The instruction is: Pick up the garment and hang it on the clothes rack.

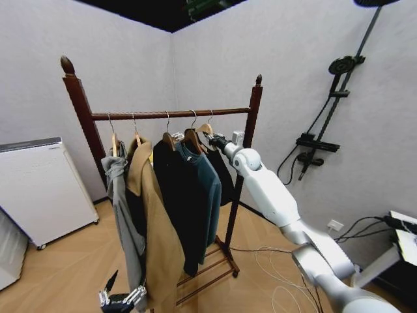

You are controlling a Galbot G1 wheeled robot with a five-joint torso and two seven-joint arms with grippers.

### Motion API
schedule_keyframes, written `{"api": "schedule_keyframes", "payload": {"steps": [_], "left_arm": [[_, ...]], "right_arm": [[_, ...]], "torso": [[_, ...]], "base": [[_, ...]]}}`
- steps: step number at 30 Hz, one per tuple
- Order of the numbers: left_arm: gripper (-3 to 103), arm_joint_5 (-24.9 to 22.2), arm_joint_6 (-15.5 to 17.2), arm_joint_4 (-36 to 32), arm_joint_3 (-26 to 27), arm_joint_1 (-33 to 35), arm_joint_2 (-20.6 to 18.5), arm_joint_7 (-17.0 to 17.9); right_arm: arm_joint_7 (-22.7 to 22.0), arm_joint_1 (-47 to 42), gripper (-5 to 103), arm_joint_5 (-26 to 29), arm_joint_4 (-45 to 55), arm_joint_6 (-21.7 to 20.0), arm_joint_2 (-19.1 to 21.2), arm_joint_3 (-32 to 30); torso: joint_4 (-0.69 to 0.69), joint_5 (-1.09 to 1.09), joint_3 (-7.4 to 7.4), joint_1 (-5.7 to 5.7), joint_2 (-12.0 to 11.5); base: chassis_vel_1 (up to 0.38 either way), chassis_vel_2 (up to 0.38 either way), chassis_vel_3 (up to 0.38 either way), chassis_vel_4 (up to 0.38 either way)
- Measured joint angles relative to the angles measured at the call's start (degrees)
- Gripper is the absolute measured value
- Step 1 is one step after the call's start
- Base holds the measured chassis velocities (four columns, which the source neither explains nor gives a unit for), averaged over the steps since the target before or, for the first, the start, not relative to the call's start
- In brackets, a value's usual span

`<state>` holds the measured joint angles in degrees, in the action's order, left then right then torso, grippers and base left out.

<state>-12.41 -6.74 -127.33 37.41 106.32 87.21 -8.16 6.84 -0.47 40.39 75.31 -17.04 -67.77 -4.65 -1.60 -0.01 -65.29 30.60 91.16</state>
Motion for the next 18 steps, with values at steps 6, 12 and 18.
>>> {"api": "schedule_keyframes", "payload": {"steps": [6,12,18], "left_arm": [[100,0.0,0.0,0.0,0.01,0.0,0.0,0.03],[100,0.0,0.0,0.0,0.01,0.0,0.0,0.02],[100,0.0,0.0,0.0,0.0,0.0,0.01,0.0]], "right_arm": [[-0.65,-6.63,57,3.24,10.4,0.0,8.93,-6.73],[-3.19,-20.19,79,8.06,25.94,-2.12,15.44,-16.59],[-5.0,-37.12,95,10.31,38.37,-2.39,18.66,-27.29]], "torso": [[-0.04,0.04,0.01,-0.01,0.01],[0.0,0.0,0.02,-0.02,0.02],[-0.01,0.01,0.02,-0.02,0.02]], "base": [[0.0,0.0,0.0,0.0],[0.0,0.0,0.0,0.0],[0.0,0.0,0.0,0.0]]}}
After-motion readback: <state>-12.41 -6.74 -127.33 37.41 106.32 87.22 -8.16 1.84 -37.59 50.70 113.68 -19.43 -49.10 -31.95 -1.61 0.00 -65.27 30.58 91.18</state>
